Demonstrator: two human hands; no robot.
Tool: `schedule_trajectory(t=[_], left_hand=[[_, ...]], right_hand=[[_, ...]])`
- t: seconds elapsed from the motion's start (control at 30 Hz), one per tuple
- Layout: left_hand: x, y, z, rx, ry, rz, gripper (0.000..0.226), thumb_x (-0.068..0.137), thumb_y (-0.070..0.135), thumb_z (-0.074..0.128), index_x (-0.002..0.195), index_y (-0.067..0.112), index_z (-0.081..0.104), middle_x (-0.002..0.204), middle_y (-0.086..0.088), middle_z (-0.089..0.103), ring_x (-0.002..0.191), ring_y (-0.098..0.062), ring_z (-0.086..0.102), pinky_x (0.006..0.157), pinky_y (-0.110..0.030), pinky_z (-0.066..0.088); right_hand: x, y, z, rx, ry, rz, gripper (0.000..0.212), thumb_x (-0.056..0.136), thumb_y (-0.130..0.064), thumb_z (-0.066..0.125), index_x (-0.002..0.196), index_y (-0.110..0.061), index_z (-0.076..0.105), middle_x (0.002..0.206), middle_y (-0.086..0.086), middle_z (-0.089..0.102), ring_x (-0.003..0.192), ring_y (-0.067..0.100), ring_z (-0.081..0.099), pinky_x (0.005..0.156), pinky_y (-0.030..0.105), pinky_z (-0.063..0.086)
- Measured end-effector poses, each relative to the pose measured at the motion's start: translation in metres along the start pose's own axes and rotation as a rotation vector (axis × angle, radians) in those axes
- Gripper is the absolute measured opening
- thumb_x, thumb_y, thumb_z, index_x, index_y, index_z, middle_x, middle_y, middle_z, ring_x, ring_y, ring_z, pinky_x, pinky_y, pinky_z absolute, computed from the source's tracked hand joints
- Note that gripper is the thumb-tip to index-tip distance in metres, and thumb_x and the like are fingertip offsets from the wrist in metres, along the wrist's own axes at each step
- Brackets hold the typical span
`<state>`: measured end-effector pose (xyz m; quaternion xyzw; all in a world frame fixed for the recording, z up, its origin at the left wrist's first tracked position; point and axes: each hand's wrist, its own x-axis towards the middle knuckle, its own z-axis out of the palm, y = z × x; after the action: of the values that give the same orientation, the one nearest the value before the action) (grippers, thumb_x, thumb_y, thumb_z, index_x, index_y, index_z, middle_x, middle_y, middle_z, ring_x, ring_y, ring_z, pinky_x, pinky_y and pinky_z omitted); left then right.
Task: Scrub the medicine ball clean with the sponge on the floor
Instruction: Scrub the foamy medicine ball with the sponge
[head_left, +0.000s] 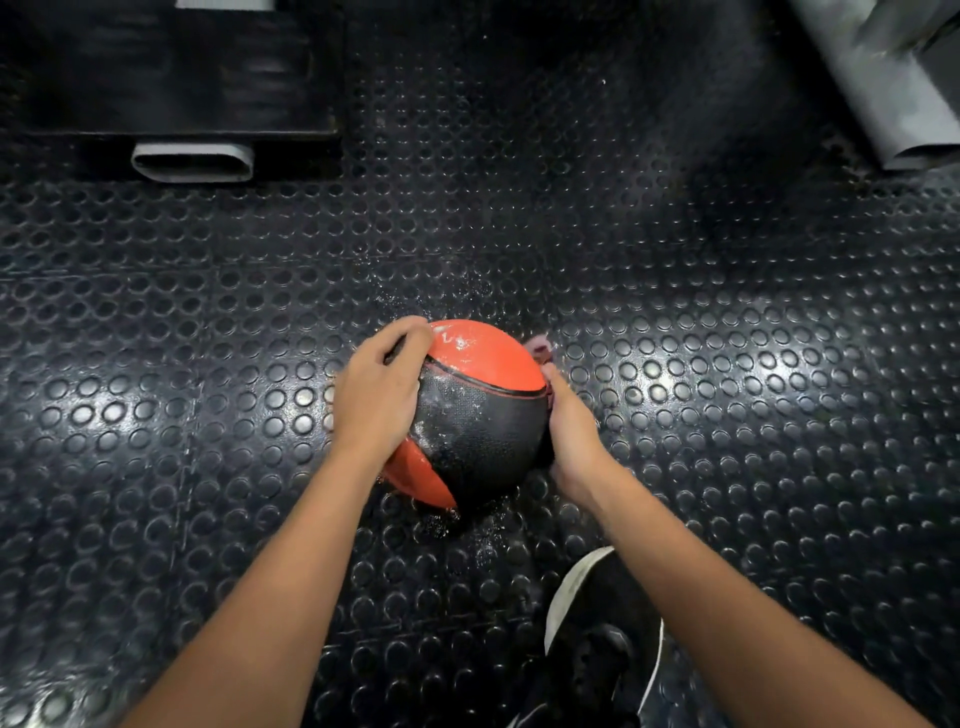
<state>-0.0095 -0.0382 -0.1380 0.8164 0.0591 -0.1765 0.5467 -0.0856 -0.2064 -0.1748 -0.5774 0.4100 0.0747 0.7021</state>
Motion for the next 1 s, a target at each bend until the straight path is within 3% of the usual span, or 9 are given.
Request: schedule_trajectory(t=[0.13, 0.2, 0.3, 0.37, 0.47, 0.57, 0.7, 0.87, 1.0], left_hand=[[0.004, 0.005, 0.003, 0.028, -0.013, 0.005, 0.022, 0.101, 0.047, 0.056, 0.088, 0.060, 0.067, 0.104, 0.041, 0.063, 0.104, 0.008, 0.056, 0.092, -0.028, 0.038], [0.007, 0.001, 0.000, -0.002, -0.021, -0.003, 0.015, 0.098, 0.051, 0.056, 0.094, 0.058, 0.069, 0.111, 0.036, 0.066, 0.108, 0.009, 0.057, 0.098, -0.030, 0.044], [0.006, -0.006, -0.007, -0.044, -0.021, -0.014, 0.036, 0.084, 0.065, 0.054, 0.112, 0.052, 0.073, 0.128, 0.024, 0.069, 0.124, -0.008, 0.061, 0.114, -0.043, 0.046], [0.004, -0.011, -0.009, -0.058, -0.018, -0.018, 0.036, 0.087, 0.063, 0.055, 0.116, 0.050, 0.072, 0.132, 0.020, 0.069, 0.128, -0.011, 0.060, 0.117, -0.046, 0.044], [0.000, -0.012, -0.009, -0.083, -0.003, -0.020, 0.024, 0.086, 0.065, 0.056, 0.104, 0.061, 0.072, 0.130, 0.023, 0.069, 0.127, -0.009, 0.061, 0.117, -0.045, 0.044], [0.002, -0.008, -0.006, -0.076, 0.007, -0.031, 0.023, 0.078, 0.073, 0.054, 0.094, 0.069, 0.070, 0.126, 0.025, 0.070, 0.125, -0.011, 0.062, 0.113, -0.044, 0.046], [0.002, -0.002, -0.002, -0.051, -0.008, -0.002, 0.014, 0.091, 0.059, 0.057, 0.093, 0.062, 0.070, 0.120, 0.031, 0.067, 0.122, -0.008, 0.060, 0.102, -0.032, 0.043], [0.004, -0.006, -0.008, -0.001, -0.043, 0.020, 0.045, 0.084, 0.067, 0.053, 0.120, 0.048, 0.074, 0.128, 0.027, 0.066, 0.126, -0.006, 0.057, 0.105, -0.032, 0.042], [0.002, -0.011, -0.012, -0.040, -0.033, 0.029, 0.026, 0.101, 0.047, 0.060, 0.122, 0.042, 0.074, 0.135, 0.020, 0.066, 0.129, -0.006, 0.057, 0.099, -0.020, 0.040]], right_hand=[[0.007, -0.005, -0.005, -0.095, -0.030, 0.028, 0.052, 0.104, -0.061, 0.035, 0.110, -0.032, 0.077, 0.120, -0.004, 0.077, 0.121, 0.019, 0.066, 0.116, 0.049, 0.043], [-0.011, -0.009, 0.003, -0.175, 0.050, -0.135, 0.049, 0.099, -0.067, 0.037, 0.112, -0.038, 0.074, 0.121, -0.015, 0.072, 0.120, 0.009, 0.063, 0.111, 0.042, 0.046], [-0.039, -0.006, 0.012, -0.270, 0.089, -0.465, 0.036, 0.109, -0.050, 0.040, 0.132, -0.044, 0.066, 0.135, -0.025, 0.061, 0.130, -0.007, 0.051, 0.111, 0.020, 0.037], [-0.042, 0.001, 0.012, -0.280, 0.074, -0.556, 0.034, 0.111, -0.042, 0.041, 0.134, -0.041, 0.066, 0.134, -0.025, 0.063, 0.130, -0.007, 0.052, 0.111, 0.018, 0.038], [-0.017, 0.004, 0.009, -0.087, 0.054, -0.361, 0.035, 0.111, -0.041, 0.043, 0.113, -0.022, 0.073, 0.109, -0.010, 0.073, 0.102, 0.006, 0.064, 0.099, 0.030, 0.050], [0.011, -0.008, -0.001, -0.004, -0.069, -0.015, 0.045, 0.110, -0.047, 0.039, 0.123, -0.018, 0.072, 0.117, 0.002, 0.078, 0.114, 0.019, 0.070, 0.109, 0.044, 0.049], [0.020, -0.013, -0.007, 0.016, -0.165, 0.234, 0.050, 0.108, -0.051, 0.041, 0.125, -0.018, 0.074, 0.114, 0.006, 0.080, 0.116, 0.028, 0.071, 0.094, 0.040, 0.055], [-0.013, -0.008, 0.003, -0.056, 0.070, -0.197, 0.038, 0.108, -0.042, 0.047, 0.088, -0.023, 0.072, 0.081, -0.003, 0.070, 0.087, 0.009, 0.062, 0.083, 0.031, 0.046], [-0.037, 0.000, 0.003, -0.238, 0.050, -0.532, 0.029, 0.107, -0.047, 0.046, 0.113, -0.039, 0.073, 0.091, -0.019, 0.061, 0.093, 0.003, 0.058, 0.091, 0.029, 0.048]])
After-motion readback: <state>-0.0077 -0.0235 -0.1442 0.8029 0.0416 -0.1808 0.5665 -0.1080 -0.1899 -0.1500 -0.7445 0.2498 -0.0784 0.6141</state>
